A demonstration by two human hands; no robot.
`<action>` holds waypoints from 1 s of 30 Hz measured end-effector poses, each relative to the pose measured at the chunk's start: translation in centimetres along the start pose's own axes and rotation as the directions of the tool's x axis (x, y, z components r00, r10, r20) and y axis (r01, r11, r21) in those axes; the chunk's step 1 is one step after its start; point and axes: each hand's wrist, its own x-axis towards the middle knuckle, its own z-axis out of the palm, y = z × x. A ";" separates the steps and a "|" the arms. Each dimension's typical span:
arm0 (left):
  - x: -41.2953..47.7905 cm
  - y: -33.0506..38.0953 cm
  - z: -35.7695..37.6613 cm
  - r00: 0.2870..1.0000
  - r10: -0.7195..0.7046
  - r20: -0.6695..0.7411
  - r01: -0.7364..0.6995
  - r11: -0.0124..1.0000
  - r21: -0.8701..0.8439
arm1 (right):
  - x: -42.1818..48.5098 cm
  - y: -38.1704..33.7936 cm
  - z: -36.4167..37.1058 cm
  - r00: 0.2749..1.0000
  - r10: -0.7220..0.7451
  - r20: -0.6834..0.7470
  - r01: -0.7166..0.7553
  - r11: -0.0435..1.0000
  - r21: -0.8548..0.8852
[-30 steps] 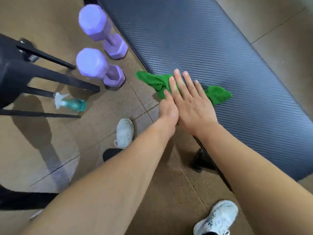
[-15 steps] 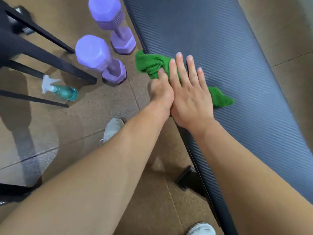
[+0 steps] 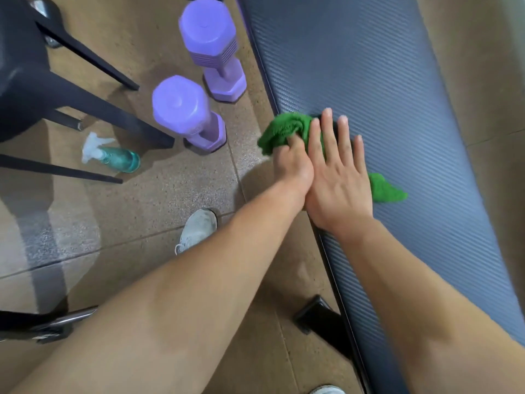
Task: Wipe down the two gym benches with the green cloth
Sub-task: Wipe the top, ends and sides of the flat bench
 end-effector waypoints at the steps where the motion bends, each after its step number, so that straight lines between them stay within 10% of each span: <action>1: 0.9 0.1 -0.1 1.000 0.016 0.017 -0.016 0.999 -0.029 | 0.6 -0.3 0.0 1.000 0.008 -0.014 -0.008 1.000 0.010; 10: -5.0 -5.7 -1.3 0.984 -0.043 0.174 0.047 0.999 -0.017 | -7.9 0.4 0.6 0.994 0.025 0.111 -0.023 1.000 -0.015; 19: 5.1 4.6 -1.0 0.995 0.041 0.091 -0.040 0.999 -0.015 | 6.7 -1.5 -1.6 0.999 0.036 0.021 -0.036 0.999 -0.023; 30: 3.7 3.3 -3.0 0.954 -0.090 0.287 0.041 0.985 0.170 | 2.8 -3.3 -1.7 0.980 0.149 0.130 -0.150 0.989 -0.003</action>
